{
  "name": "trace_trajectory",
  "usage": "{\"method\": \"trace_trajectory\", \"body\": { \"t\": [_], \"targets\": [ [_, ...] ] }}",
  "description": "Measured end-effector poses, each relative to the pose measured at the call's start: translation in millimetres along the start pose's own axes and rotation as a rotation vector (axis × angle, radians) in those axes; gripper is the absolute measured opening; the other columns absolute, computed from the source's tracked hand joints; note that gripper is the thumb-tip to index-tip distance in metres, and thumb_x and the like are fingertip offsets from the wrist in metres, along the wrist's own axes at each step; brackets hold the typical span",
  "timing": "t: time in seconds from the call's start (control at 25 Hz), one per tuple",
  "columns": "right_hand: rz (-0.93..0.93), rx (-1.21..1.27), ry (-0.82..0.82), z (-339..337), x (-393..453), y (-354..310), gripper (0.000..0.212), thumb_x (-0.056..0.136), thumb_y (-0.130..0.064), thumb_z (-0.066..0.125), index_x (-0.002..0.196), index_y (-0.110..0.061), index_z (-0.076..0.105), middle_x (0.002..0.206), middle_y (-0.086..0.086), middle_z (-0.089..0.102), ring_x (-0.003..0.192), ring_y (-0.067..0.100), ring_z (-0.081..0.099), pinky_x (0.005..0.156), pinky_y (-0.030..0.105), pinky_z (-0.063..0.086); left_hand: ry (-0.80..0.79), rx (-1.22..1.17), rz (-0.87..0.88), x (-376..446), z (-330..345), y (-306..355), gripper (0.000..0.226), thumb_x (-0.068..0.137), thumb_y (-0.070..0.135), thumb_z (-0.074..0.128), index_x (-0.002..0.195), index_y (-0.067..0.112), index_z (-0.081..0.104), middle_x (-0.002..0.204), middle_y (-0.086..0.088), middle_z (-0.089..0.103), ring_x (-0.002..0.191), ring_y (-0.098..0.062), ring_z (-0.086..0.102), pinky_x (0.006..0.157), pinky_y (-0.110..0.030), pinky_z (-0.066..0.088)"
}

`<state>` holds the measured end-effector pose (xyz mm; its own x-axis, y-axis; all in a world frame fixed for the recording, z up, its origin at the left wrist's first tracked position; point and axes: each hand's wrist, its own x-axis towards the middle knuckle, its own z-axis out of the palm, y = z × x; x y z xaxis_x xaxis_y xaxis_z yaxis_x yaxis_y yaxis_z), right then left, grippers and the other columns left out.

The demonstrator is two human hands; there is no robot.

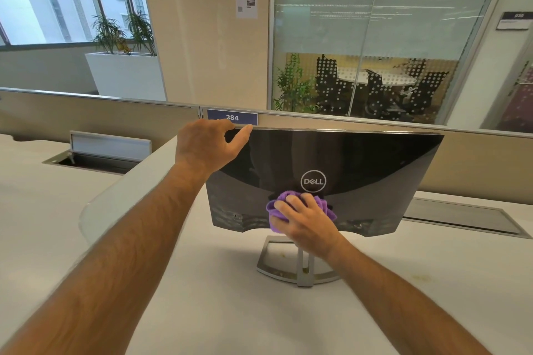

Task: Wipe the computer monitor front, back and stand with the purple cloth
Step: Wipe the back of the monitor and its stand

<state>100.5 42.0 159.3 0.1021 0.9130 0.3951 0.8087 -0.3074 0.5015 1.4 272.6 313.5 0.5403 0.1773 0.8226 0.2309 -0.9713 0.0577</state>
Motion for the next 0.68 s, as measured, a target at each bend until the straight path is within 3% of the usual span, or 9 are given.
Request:
{"method": "trace_trajectory", "body": {
  "t": [0.16,0.36,0.6,0.68],
  "targets": [
    [0.214,0.057,0.172,-16,29,5,0.058,0.069,-0.023,0.085,0.122,-0.018,0.063,0.129,0.01,0.058,0.117,0.032,0.053,0.089,0.048,0.052,-0.003,-0.005,0.008,1,2,-2,0.063,0.089,0.068,0.038,0.093,0.019,0.078,0.079,-0.001,0.075,0.064,-0.018,0.067,0.061,-0.019,0.044],
    [-0.094,-0.061,-0.121,4,11,-18,0.058,0.068,-0.031,0.088,0.12,-0.02,0.065,0.127,0.008,0.06,0.113,0.031,0.057,0.091,0.049,0.053,-0.006,-0.022,0.007,0,2,-4,0.072,0.088,0.072,0.029,0.091,0.019,0.077,0.082,0.0,0.076,0.067,-0.018,0.068,0.061,-0.021,0.05],
    [0.139,0.009,0.107,-24,60,-9,0.056,0.074,-0.022,0.081,0.125,-0.017,0.06,0.132,0.011,0.055,0.118,0.033,0.052,0.092,0.049,0.05,-0.018,-0.018,0.017,4,4,-9,0.077,0.09,0.074,0.022,0.088,0.021,0.077,0.074,0.002,0.073,0.061,-0.016,0.065,0.057,-0.024,0.052],
    [0.087,-0.012,0.073,-18,60,-18,0.054,0.075,-0.023,0.081,0.125,-0.017,0.059,0.131,0.011,0.055,0.118,0.034,0.051,0.093,0.05,0.05,-0.022,-0.019,0.019,4,5,-10,0.079,0.089,0.075,0.019,0.09,0.022,0.077,0.075,0.003,0.073,0.062,-0.015,0.065,0.057,-0.025,0.053]
  ]
}}
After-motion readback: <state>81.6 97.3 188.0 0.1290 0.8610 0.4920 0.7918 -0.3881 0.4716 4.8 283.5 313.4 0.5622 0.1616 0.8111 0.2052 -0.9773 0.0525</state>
